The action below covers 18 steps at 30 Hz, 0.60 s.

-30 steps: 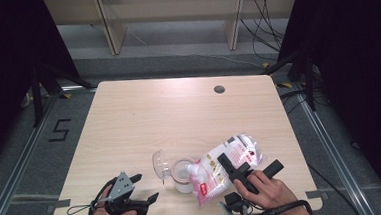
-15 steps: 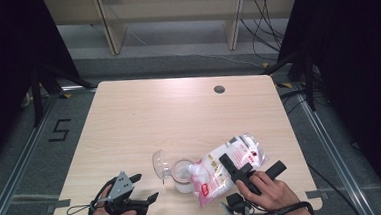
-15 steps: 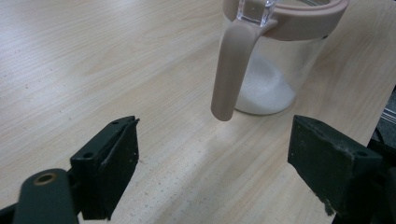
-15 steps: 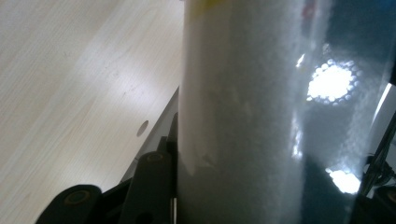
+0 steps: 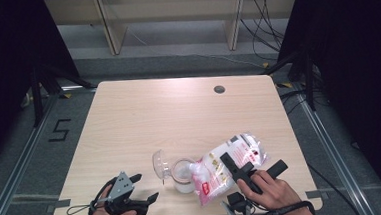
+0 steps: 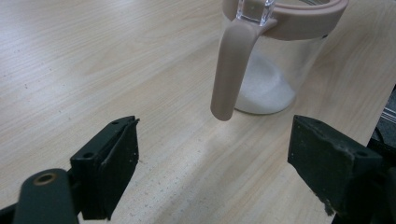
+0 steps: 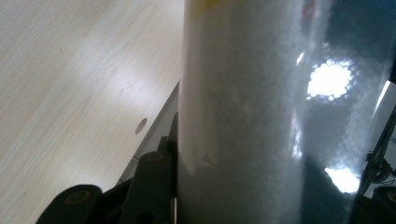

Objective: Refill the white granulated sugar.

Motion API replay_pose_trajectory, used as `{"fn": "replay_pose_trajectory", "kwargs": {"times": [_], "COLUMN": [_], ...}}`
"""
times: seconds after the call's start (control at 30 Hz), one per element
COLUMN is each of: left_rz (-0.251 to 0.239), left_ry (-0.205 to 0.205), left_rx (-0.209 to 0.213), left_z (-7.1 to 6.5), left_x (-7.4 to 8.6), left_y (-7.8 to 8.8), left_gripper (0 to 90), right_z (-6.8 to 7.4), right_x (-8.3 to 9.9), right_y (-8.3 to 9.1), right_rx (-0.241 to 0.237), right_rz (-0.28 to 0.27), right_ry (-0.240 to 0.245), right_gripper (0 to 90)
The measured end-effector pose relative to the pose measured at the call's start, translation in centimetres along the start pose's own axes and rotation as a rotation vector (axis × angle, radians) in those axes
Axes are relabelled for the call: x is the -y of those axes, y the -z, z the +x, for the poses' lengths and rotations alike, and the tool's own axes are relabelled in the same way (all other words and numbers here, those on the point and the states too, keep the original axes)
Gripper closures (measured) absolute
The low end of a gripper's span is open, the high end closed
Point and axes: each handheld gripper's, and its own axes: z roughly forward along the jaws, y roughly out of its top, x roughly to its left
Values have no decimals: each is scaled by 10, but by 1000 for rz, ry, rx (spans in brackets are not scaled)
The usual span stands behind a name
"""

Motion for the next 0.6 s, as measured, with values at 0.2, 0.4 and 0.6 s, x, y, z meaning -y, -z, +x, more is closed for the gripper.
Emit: {"fn": "replay_pose_trajectory", "kwargs": {"times": [0.2,0.4,0.6], "left_rz": [0,1,4], "left_ry": [-3,-2,-2], "left_rx": [0,-1,-5], "left_z": [0,0,0], "left_x": [0,0,0], "left_y": [0,0,0], "left_gripper": [162,162,162], "right_z": [2,4,3], "right_x": [4,0,0], "right_y": [1,-1,-2], "right_rx": [-3,-11,-6], "right_rz": [7,-6,-2], "right_ry": [-4,-11,-7], "right_gripper": [672,672,673]}}
